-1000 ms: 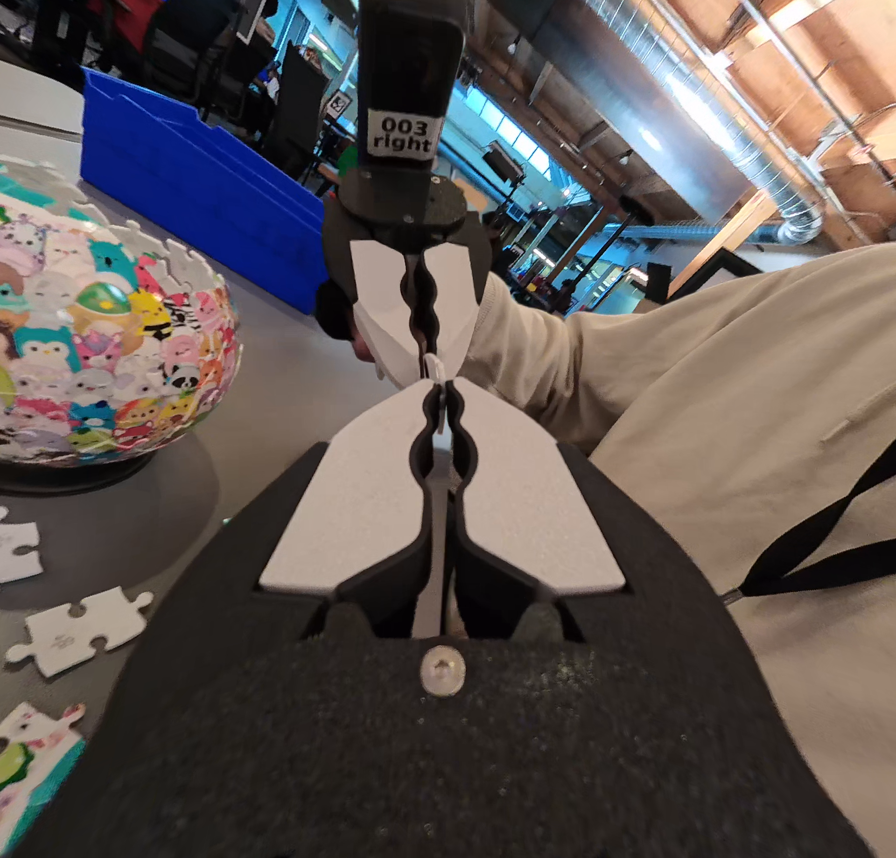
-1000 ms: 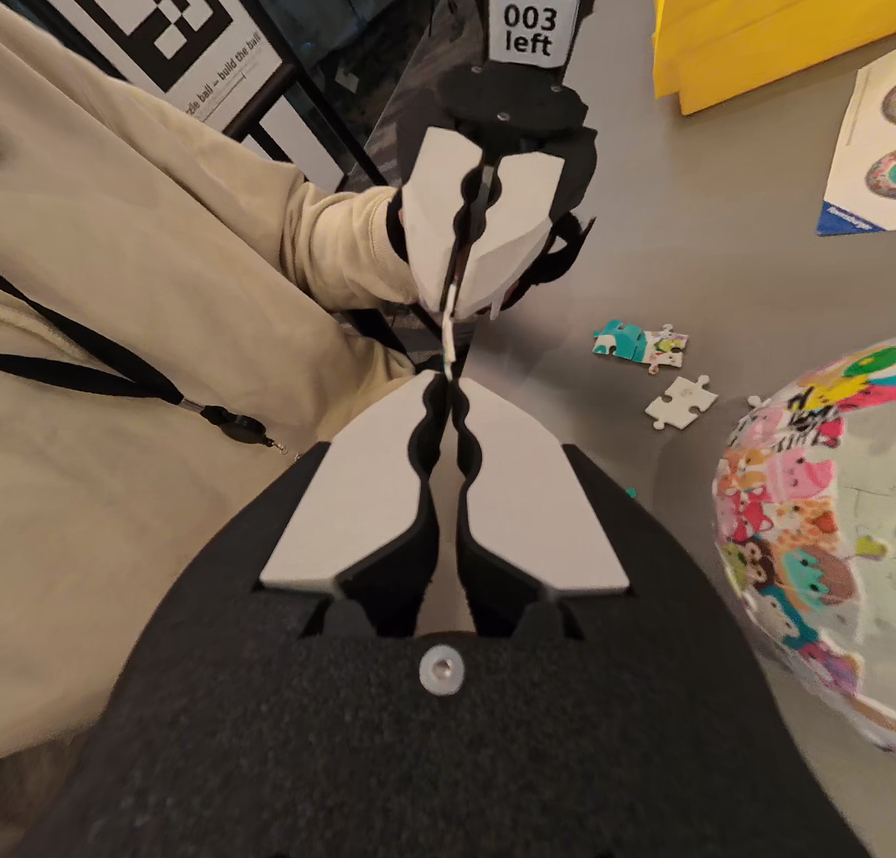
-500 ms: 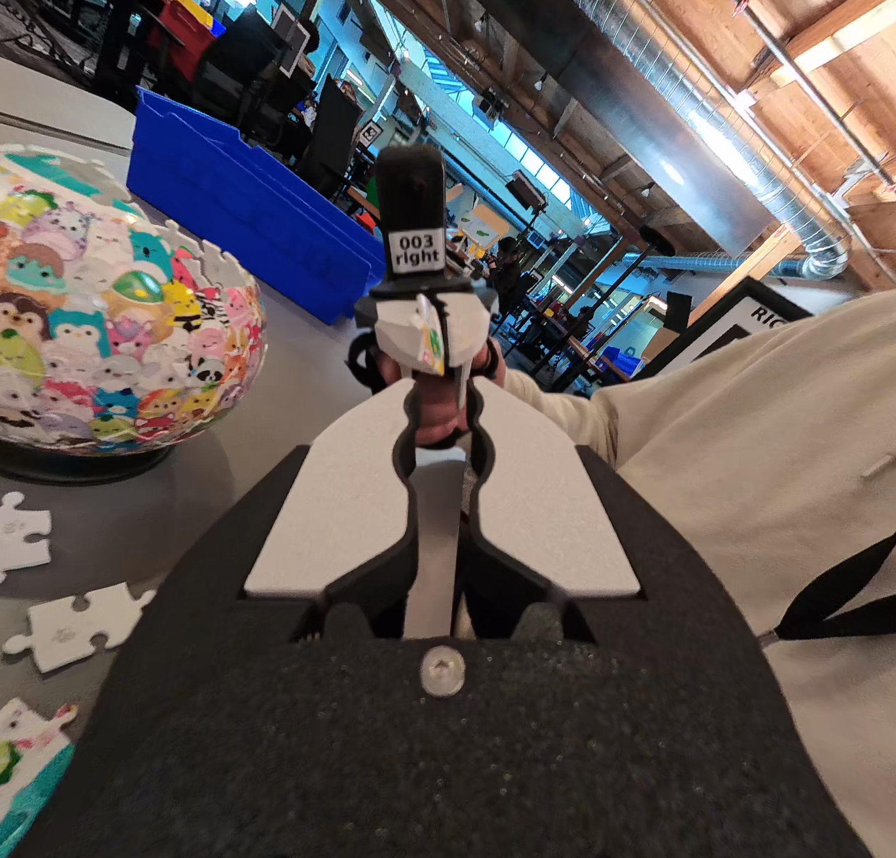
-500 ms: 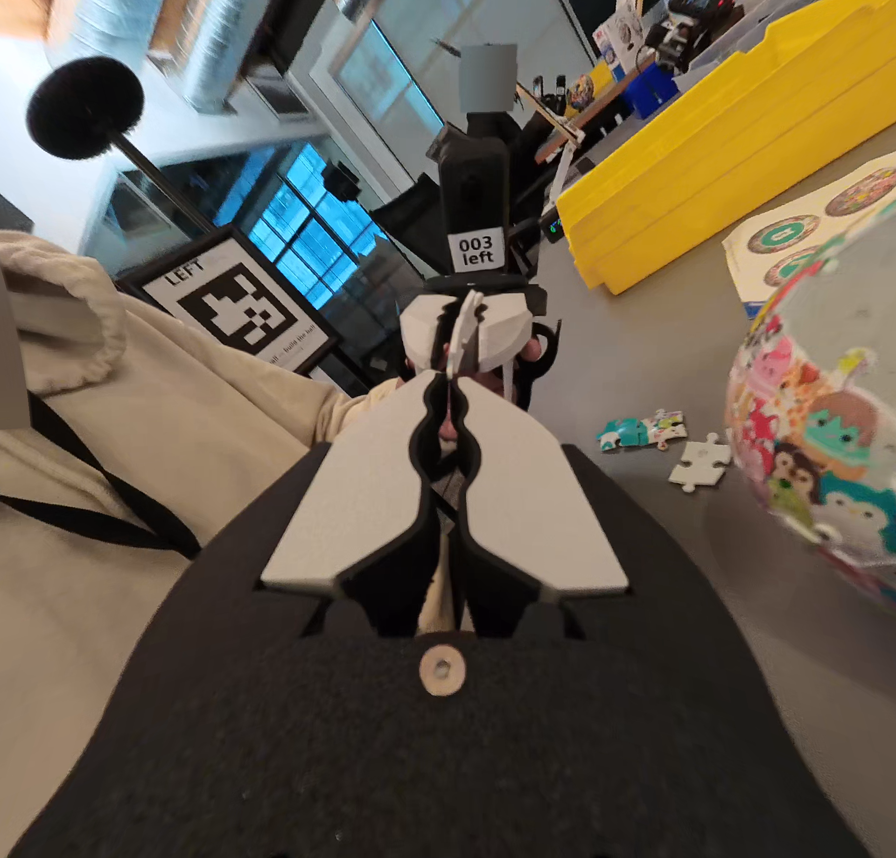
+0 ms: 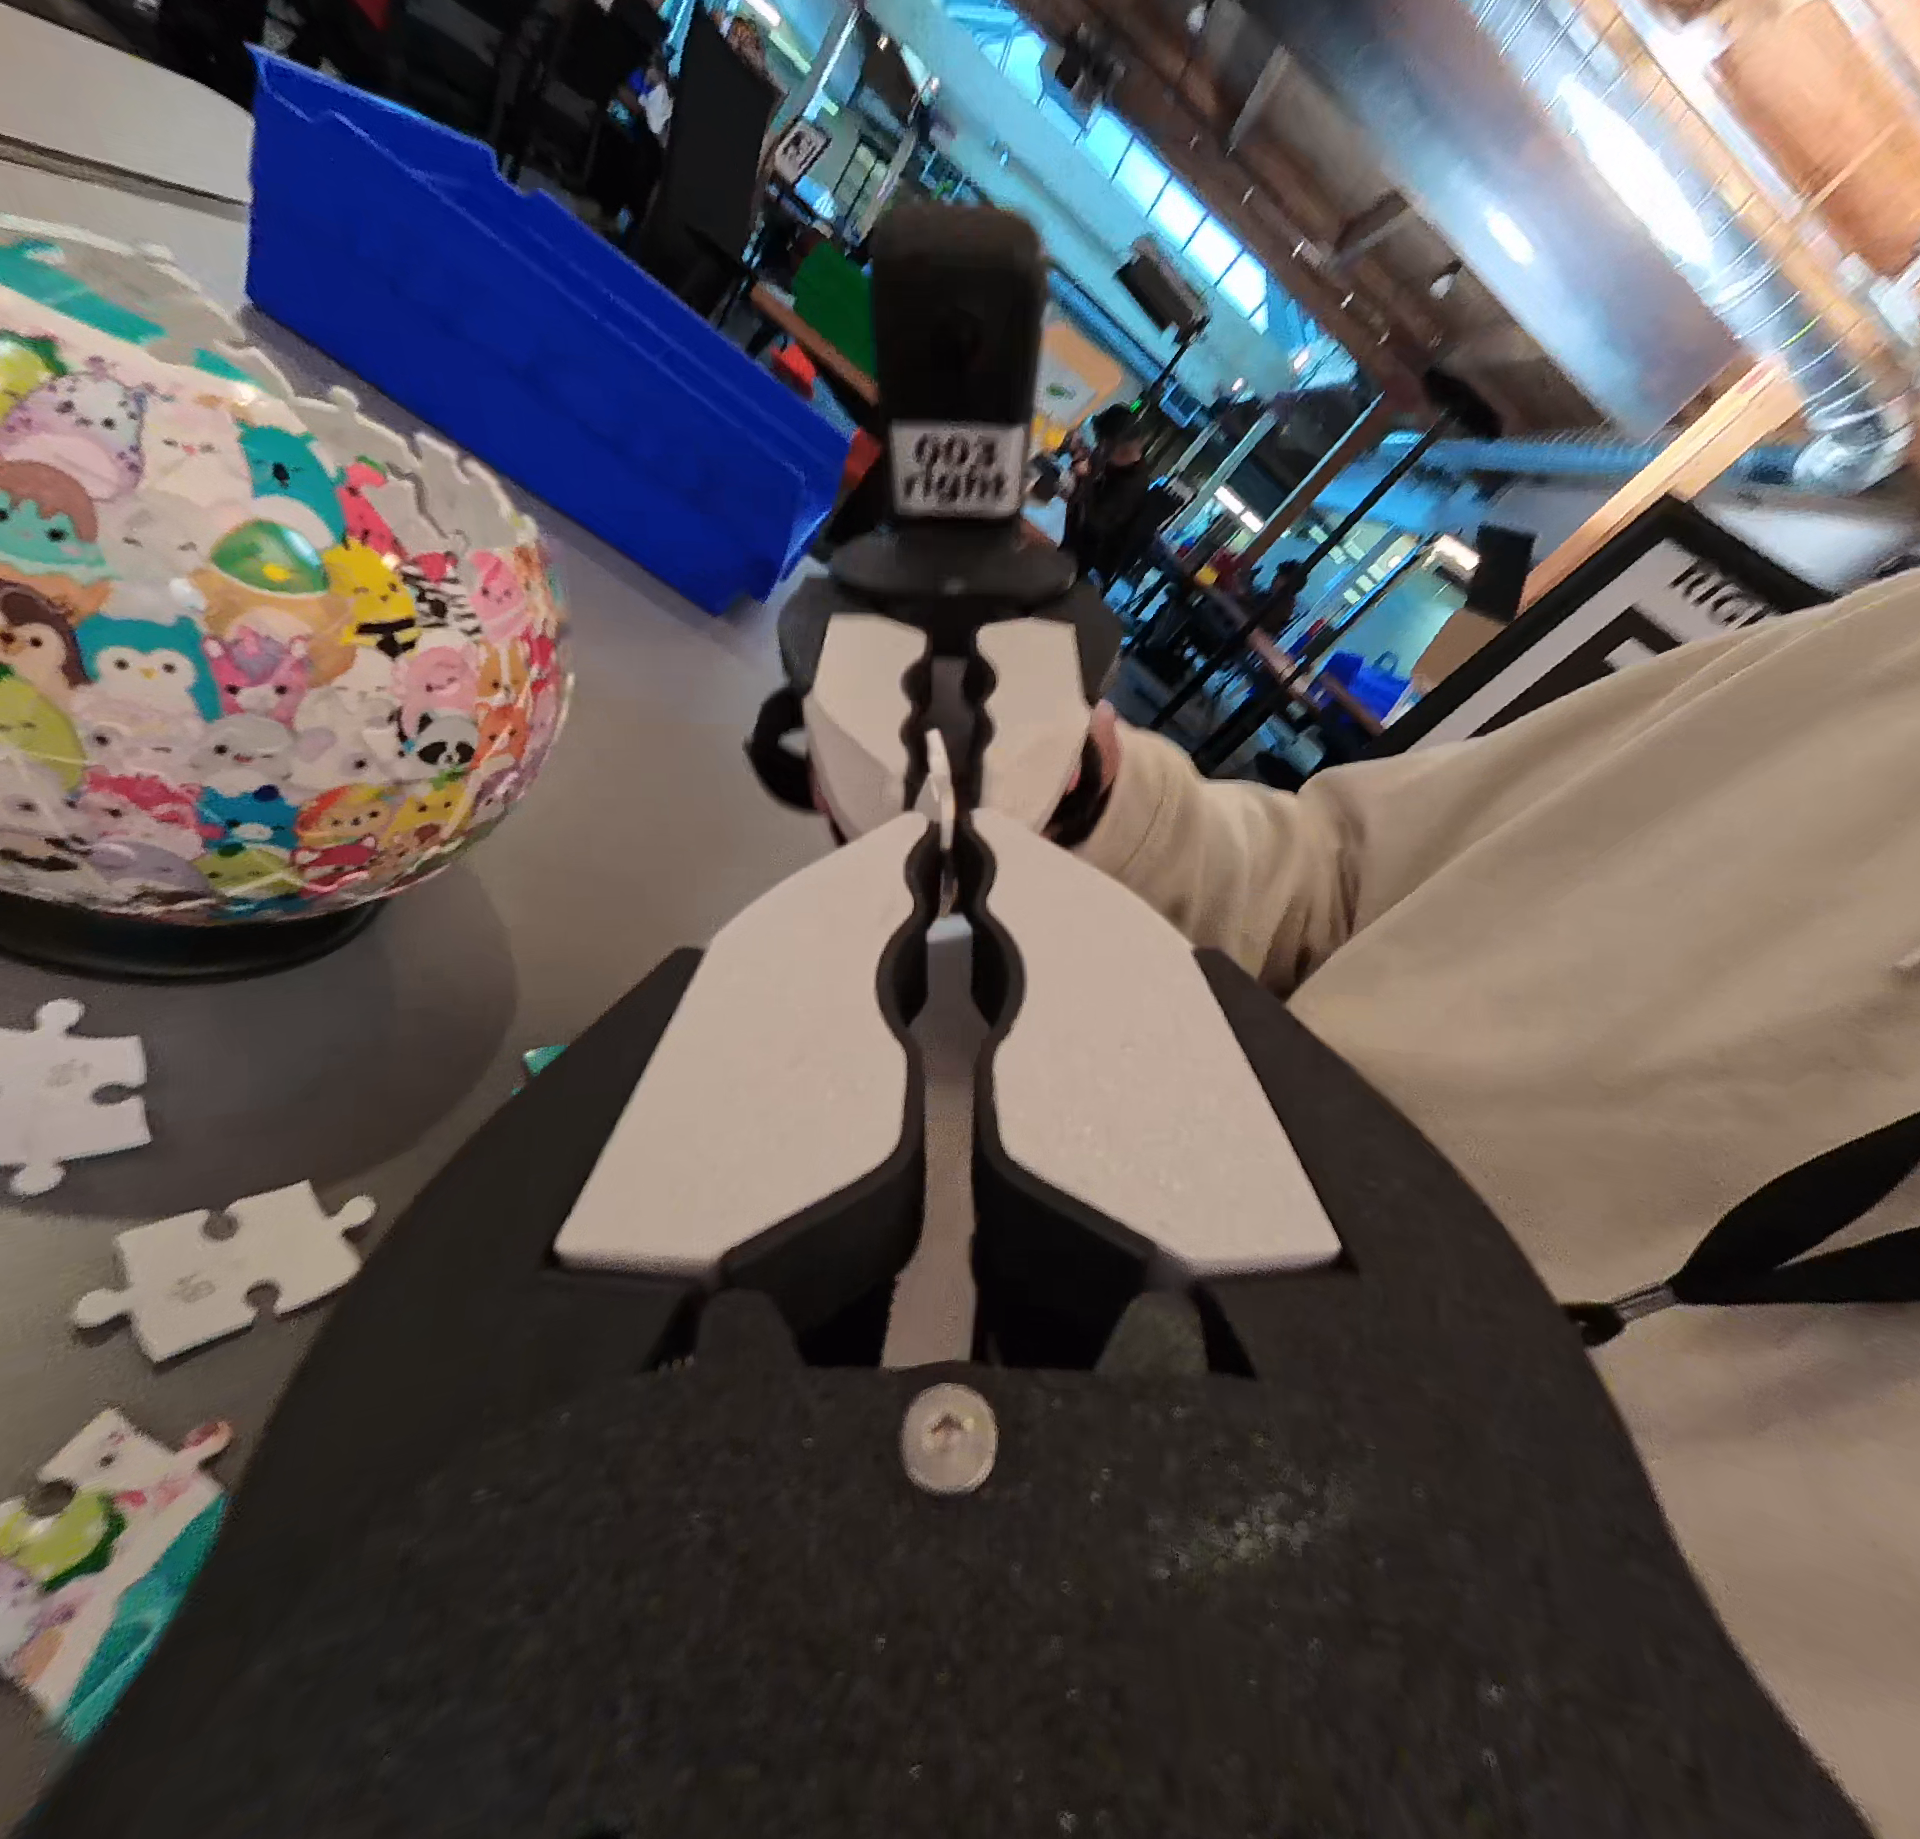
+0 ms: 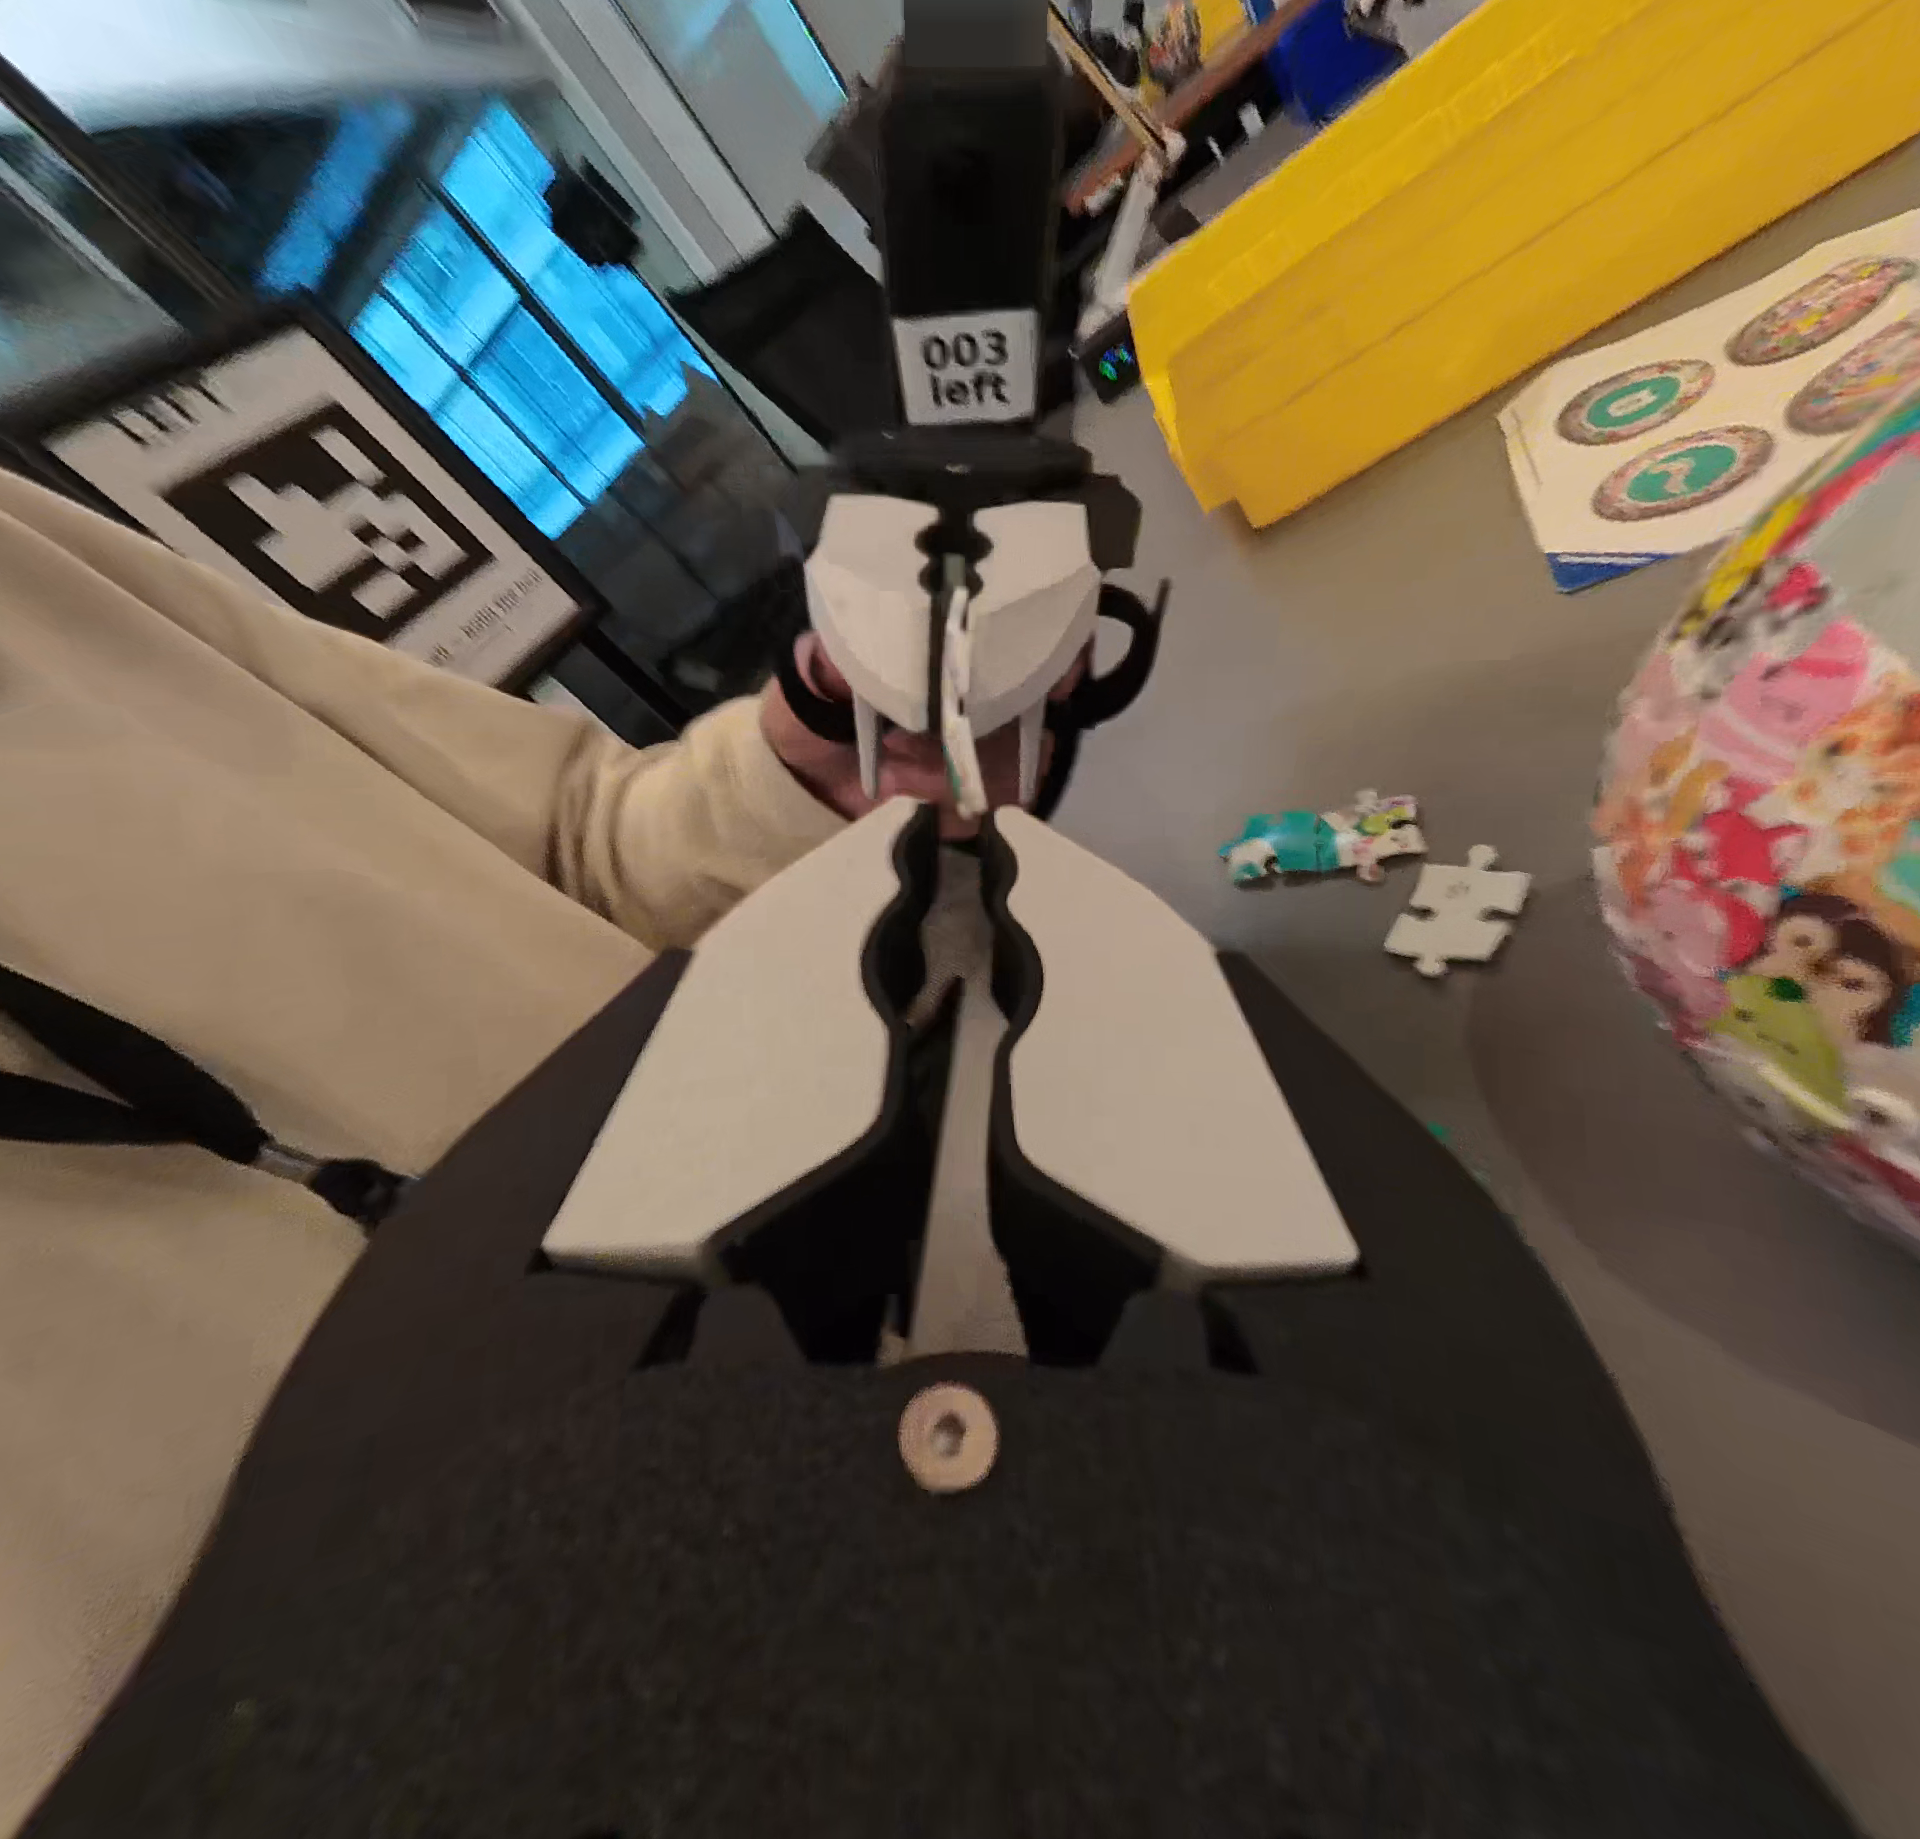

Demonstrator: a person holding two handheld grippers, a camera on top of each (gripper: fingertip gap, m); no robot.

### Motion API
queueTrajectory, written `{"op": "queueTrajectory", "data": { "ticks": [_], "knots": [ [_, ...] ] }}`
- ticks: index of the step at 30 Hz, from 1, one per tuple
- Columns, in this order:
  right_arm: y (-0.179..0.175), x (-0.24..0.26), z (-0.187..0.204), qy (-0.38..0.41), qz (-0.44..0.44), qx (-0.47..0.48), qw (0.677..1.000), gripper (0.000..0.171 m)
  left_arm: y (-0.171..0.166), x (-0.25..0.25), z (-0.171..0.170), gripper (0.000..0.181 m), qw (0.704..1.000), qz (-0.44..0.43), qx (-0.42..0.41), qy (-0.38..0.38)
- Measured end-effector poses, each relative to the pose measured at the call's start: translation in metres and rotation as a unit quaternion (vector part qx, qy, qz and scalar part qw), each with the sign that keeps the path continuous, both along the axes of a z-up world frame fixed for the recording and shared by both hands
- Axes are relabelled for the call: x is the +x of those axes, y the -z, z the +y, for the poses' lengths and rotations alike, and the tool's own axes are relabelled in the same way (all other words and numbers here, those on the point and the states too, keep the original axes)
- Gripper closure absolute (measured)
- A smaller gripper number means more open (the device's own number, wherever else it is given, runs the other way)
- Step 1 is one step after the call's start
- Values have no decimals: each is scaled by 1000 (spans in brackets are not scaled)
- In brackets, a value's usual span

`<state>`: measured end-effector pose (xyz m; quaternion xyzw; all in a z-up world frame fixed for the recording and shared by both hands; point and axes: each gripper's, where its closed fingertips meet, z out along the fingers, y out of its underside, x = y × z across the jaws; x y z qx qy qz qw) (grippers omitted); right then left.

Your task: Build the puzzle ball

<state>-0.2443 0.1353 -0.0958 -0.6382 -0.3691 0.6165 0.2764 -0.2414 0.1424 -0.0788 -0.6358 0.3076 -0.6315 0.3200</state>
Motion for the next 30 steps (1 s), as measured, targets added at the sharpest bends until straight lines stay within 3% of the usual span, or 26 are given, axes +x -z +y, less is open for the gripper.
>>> {"op": "queueTrajectory", "data": {
  "ticks": [3, 6, 15, 22, 27, 30],
  "knots": [
    [-8, 6, 7, 2, -46, 54, 997, 151, -2, -2, -1, 180, 1000, -7, 0, 2],
    [-16, 7, 7, -5, -68, 76, 995, 154, -8, -3, 2, 180, 999, -44, -16, -7],
    [-17, -2, -4, -5, 28, -8, 1000, 171, -19, -3, 2, 180, 994, -99, -31, -18],
    [-40, 21, 17, 41, 81, -23, 996, 171, -11, 2, -7, 180, 996, -87, -37, -6],
    [-37, 25, 18, 37, 34, 3, 999, 171, -17, 0, -4, 180, 993, -111, -46, -11],
    [-17, 12, 2, 13, -24, 23, 999, 169, -21, -7, 2, 180, 989, -137, -55, -30]
  ]
}}
